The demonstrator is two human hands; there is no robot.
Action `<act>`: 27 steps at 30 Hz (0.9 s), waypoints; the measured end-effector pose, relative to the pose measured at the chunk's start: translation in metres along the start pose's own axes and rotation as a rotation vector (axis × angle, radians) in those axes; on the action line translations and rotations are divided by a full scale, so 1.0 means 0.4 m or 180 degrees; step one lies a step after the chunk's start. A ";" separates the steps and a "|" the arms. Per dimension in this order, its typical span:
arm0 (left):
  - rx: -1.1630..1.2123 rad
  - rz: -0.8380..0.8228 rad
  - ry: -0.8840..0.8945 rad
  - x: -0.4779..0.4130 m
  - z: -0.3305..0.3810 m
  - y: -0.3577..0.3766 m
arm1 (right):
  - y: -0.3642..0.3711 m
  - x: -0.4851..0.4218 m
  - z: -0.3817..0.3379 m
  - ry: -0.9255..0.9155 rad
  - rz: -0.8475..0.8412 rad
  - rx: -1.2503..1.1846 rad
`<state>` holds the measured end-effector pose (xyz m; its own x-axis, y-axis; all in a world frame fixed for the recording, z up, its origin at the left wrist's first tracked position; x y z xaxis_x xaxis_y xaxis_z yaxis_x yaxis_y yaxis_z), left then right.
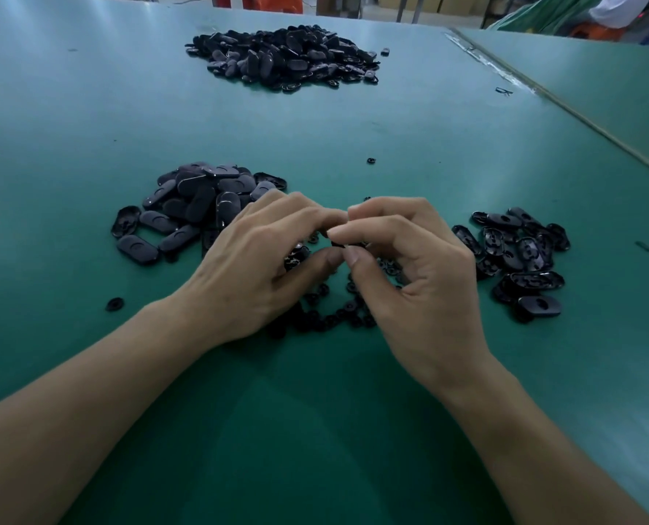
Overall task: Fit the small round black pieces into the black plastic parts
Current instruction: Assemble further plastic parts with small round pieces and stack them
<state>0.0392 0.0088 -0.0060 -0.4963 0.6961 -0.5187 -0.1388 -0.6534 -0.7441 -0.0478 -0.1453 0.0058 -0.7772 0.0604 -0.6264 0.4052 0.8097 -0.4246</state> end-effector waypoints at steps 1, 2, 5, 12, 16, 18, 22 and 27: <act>0.0033 0.0018 -0.0005 -0.001 -0.003 -0.001 | 0.001 0.000 0.000 -0.0002 0.0002 -0.0009; 0.0081 0.0045 -0.0023 -0.002 -0.005 -0.001 | 0.001 0.001 0.001 0.0006 0.0002 0.0000; 0.0265 0.0257 -0.0216 -0.003 -0.007 0.000 | 0.001 0.001 0.006 0.0139 0.0025 -0.0016; 0.0431 0.0406 -0.0293 -0.002 -0.008 0.003 | 0.001 0.002 0.011 0.0558 -0.0125 0.0288; 0.0586 0.0544 -0.0275 -0.005 -0.005 0.003 | -0.003 -0.001 0.008 0.0668 0.0007 0.0255; 0.0665 0.0586 -0.0317 -0.006 -0.003 0.002 | -0.004 -0.002 0.006 0.0736 0.0093 0.0284; 0.0713 0.0772 -0.0527 -0.005 -0.005 -0.001 | -0.011 0.001 0.011 0.0909 0.0037 0.0820; 0.0767 0.1083 -0.0864 -0.010 -0.014 -0.009 | -0.014 0.014 0.035 0.1308 -0.0820 0.1727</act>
<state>0.0462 0.0101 -0.0036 -0.7486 0.3500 -0.5631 -0.1086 -0.9026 -0.4166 -0.0476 -0.1577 -0.0044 -0.9550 0.2075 -0.2120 0.2838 0.4308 -0.8567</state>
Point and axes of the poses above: each hand's wrist, its own x-axis away from the middle knuckle, its own y-axis out of the palm, z = x × y, the point moved 1 cm from there along -x, towards the middle knuckle, and after that the axes turned 4 degrees about -z, right-handed, at the moved point
